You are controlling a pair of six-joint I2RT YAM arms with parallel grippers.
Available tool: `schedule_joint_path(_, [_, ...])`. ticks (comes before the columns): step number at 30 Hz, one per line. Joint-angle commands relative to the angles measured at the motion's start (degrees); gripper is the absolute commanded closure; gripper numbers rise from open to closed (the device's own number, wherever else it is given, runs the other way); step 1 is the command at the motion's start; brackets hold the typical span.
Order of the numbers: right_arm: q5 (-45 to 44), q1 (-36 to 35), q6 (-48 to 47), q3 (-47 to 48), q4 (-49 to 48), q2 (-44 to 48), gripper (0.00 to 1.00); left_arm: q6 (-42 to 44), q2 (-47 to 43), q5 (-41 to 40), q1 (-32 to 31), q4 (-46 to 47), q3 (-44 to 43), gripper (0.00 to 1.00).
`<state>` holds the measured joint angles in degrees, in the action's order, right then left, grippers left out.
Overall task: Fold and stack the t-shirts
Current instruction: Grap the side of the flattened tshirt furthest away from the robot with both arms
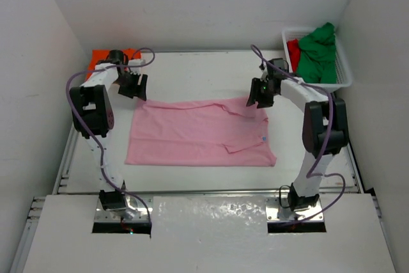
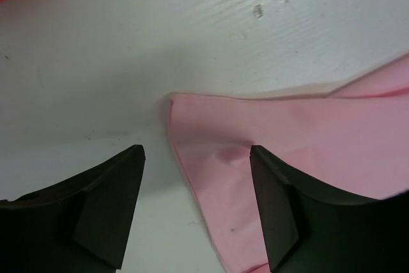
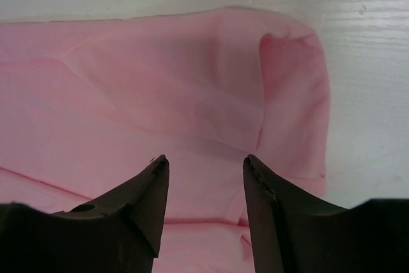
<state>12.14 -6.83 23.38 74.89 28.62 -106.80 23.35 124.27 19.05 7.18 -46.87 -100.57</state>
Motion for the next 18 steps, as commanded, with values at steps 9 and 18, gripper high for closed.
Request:
schedule_joint_path(9, [-6.6, -0.99, -3.5, 8.68, 0.91, -8.85, 0.45, -5.25, 2.03, 2.74, 0.99, 6.44, -2.35, 0.32])
schedule_joint_path(18, [-1.51, -1.08, -4.57, 7.73, -4.79, -12.38, 0.48, -4.72, 5.63, 8.01, 0.99, 3.55, -2.87, 0.37])
